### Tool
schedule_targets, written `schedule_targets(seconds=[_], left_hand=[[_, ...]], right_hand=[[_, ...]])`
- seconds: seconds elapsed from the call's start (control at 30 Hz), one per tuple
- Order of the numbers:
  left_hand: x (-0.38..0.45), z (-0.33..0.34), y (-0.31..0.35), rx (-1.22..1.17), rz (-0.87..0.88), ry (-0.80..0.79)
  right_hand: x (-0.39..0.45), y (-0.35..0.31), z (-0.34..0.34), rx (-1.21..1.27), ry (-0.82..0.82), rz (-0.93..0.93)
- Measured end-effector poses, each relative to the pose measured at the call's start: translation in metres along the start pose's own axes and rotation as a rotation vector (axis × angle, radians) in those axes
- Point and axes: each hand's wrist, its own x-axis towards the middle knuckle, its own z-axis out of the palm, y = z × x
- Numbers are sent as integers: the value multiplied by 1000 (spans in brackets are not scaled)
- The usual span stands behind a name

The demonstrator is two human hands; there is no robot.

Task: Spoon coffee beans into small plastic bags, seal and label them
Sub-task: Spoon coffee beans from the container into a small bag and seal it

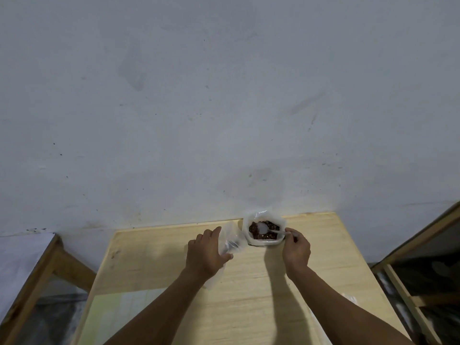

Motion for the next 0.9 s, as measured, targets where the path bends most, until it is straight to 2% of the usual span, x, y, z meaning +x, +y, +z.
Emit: schedule_targets(seconds=[0.2, 0.4, 0.7, 0.9], left_hand=[[10, 9, 8, 23, 2, -51], [14, 17, 8, -18, -8, -44], [9, 11, -2, -74, 7, 15], [7, 7, 3, -66, 16, -21]], right_hand=[[3, 8, 1, 58, -116, 111], [11, 5, -4, 133, -111, 239], [7, -21, -29, 276, -46, 194], [-16, -38, -34, 339, -104, 149]])
